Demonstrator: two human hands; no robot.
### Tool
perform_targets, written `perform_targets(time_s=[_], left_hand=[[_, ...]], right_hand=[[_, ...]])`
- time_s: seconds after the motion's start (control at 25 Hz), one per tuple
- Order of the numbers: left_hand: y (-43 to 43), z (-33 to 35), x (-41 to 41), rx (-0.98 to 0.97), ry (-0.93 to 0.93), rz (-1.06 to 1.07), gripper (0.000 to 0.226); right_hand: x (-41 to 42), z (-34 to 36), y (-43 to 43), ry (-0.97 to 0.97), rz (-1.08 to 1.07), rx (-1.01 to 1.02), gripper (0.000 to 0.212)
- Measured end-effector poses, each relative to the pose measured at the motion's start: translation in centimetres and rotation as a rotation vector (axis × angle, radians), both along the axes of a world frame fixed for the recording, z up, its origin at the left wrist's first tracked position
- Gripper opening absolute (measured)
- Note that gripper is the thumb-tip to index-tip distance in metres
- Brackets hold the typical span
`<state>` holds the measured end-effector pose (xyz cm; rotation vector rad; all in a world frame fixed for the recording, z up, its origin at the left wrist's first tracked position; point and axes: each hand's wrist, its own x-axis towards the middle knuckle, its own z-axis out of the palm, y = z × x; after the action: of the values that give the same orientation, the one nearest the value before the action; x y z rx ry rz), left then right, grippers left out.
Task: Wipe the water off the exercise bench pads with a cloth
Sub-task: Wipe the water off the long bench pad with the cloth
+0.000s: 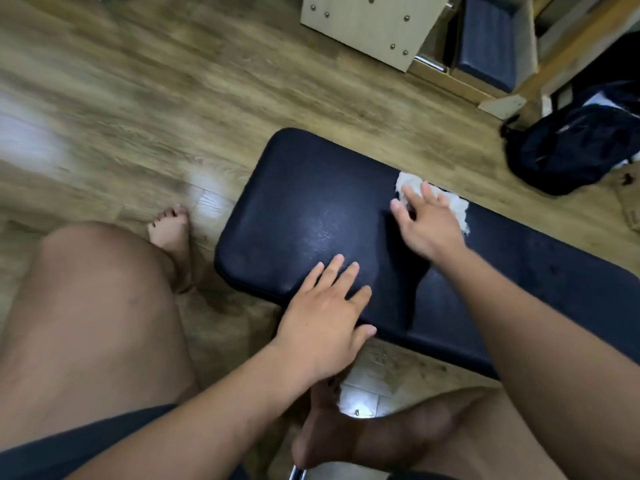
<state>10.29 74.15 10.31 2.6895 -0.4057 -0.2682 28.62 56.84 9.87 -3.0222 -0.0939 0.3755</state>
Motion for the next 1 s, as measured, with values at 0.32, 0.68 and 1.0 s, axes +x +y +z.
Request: perform_targets(time_s=[0.32, 0.68, 1.0], left_hand=[[0.5, 0.7, 1.7, -0.127, -0.093, 0.180, 0.052], [-0.1, 0.2, 2.9, -0.146, -0.271, 0.002, 0.045], [-2.9, -0.7, 1.1, 0.110, -0.215, -0.219, 0.059]], right_hand=[[-2.9, 0.4, 2.2, 0.003, 0.001, 0.046, 0.057], [-18.3, 0.7, -5.0, -0.053, 0.116, 0.009, 0.062], [-19.3, 1.7, -18.3, -0.068, -0.455, 0.043, 0.055]])
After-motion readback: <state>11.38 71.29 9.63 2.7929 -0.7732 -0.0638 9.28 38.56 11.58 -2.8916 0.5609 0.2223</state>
